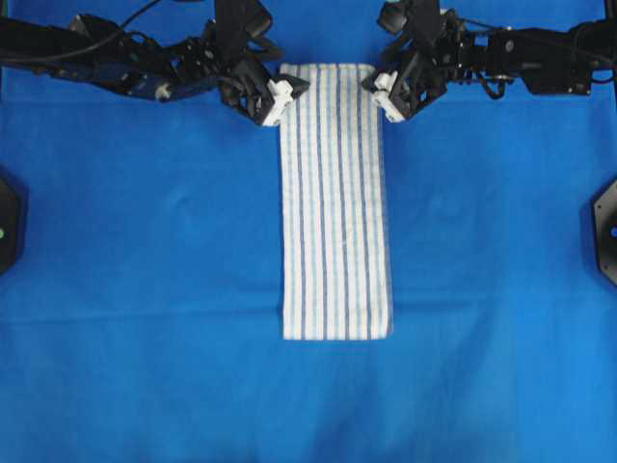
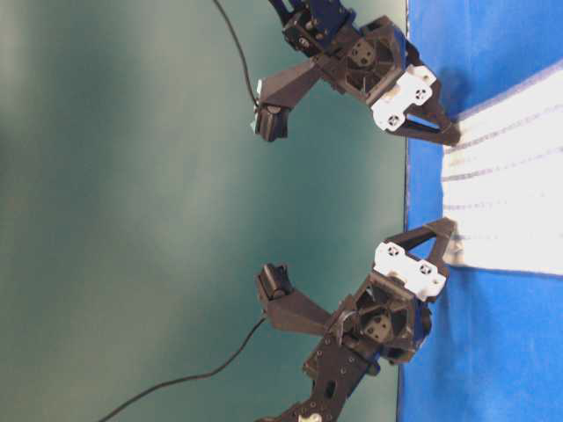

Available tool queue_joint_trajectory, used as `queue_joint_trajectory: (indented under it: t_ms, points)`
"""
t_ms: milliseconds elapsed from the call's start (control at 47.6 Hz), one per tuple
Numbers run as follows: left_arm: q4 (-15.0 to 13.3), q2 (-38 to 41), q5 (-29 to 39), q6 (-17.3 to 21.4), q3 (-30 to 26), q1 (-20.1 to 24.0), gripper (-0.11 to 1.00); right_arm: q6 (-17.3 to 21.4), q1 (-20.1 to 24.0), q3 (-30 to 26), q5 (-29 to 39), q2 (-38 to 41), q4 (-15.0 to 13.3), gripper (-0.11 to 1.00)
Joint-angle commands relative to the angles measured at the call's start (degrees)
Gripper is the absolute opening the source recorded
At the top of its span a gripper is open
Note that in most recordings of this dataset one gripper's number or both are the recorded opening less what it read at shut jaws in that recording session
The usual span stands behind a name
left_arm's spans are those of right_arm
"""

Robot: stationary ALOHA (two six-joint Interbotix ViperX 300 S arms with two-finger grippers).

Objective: Fold the blue towel.
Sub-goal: 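Grasp the far corners of the vertical strip with both grippers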

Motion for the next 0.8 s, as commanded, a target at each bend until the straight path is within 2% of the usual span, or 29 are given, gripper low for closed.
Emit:
queue_joint_trajectory:
  t_ms: [0,126,210,273,420,504,777]
  points:
    - [-0.2,0.1,0.0,-0.3,-0.9,0.4,0.89,0.0,-0.2,-1.0,-0.4,-0.1,0.0,0.67]
    - [-0.2,0.3,-0.1,-0.2,-0.8,0.3,0.87,0.0,0.0,-0.9,-0.4,-0.2,0.0,0.66]
    - [-0.1,0.3,-0.1,-0.1,-0.5,-0.1,0.77,-0.1,0.4,-0.8,-0.3,-0.1,0.0,0.61]
    - [-0.1,0.3,-0.2,0.5,-0.4,-0.6,0.63,-0.1,0.8,-0.6,-0.2,-0.1,0.0,0.5]
    - [-0.1,0.4,-0.1,4.0,-0.7,-2.4,0.21,0.0,1.2,-0.6,-0.4,-0.2,0.1,0.1]
    - [-0.1,0.5,0.1,4.7,-0.9,-2.8,0.04,0.1,1.2,-0.6,-0.4,-0.2,0.1,0.09]
    - [-0.1,0.3,0.4,4.8,-0.9,-3.0,0.03,0.4,1.2,-0.6,-0.3,-1.1,0.2,0.09]
